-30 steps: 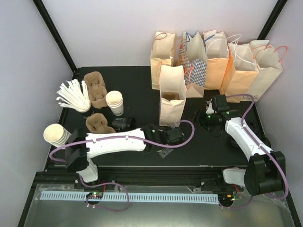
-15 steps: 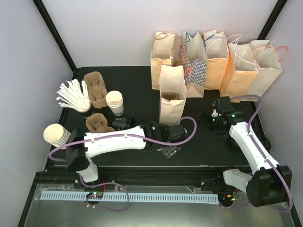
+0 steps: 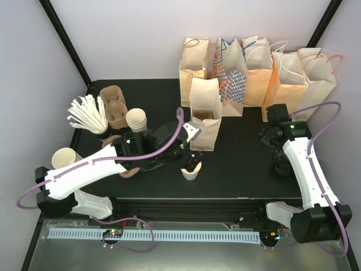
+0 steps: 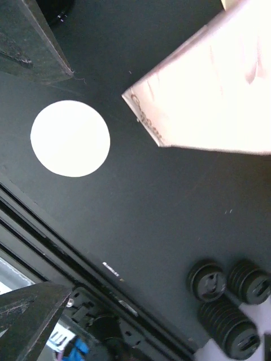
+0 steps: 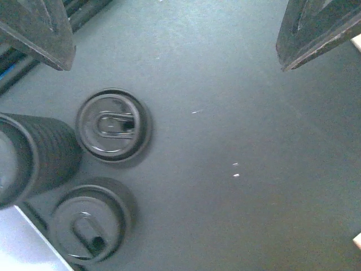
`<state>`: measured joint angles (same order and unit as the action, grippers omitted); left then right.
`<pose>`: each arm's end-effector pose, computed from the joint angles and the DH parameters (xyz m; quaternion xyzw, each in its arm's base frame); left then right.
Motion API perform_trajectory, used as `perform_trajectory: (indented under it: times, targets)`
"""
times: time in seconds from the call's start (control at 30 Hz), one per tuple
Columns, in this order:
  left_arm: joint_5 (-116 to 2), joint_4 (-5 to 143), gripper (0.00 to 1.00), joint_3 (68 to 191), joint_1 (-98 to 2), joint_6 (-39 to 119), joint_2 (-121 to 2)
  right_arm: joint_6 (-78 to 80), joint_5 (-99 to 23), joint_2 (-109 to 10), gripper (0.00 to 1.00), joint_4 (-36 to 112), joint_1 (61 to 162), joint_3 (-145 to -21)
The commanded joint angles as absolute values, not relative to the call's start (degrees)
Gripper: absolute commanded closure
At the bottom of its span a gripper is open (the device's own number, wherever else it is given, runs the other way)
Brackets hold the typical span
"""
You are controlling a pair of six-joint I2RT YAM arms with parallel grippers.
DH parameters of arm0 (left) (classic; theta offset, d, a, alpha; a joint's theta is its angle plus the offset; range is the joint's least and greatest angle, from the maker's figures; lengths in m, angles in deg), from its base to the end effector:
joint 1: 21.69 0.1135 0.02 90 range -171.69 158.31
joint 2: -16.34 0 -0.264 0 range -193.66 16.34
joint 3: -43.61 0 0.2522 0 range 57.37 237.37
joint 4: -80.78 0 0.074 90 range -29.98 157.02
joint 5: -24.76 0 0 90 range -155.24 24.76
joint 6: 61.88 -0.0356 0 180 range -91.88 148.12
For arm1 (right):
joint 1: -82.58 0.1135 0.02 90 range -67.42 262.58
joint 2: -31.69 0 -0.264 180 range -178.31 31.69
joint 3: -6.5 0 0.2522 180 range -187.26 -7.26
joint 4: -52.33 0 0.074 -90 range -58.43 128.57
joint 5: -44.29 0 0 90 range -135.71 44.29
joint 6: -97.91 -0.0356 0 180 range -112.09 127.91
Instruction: Pack the takeout coffee
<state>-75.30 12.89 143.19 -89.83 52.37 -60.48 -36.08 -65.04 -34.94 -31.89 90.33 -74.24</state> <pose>0.1060 -0.2476 0.3908 0.3131 0.8665 -0.2183 0.3216 0.1963 0.0148 0.3161 0.3295 0.9138 -0.0745 0.2253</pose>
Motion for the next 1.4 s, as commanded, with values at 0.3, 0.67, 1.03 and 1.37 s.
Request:
perform_trajectory:
  times: [0.3, 0.67, 1.03, 1.37]
  targets:
    - [-66.3, 15.4, 0.01, 136.9, -79.2, 57.4, -52.4, -46.7, -62.7, -36.2, 0.01, -33.5, 79.9, -62.0]
    - [-62.4, 15.3, 0.01, 137.6, -78.0, 54.8, -54.4, -39.1, -53.1, -40.8, 0.01, -21.0, 67.1, -55.1]
    - [-61.4, 15.6, 0.01, 137.5, -77.5, 53.8, -55.2, -32.7, -51.6, -48.4, 0.01, -13.1, 63.6, -55.3]
    - [-62.1, 15.2, 0.01, 138.0, -77.2, 52.8, -55.8, -30.7, -51.6, -52.5, 0.05, -11.9, 62.3, -57.2]
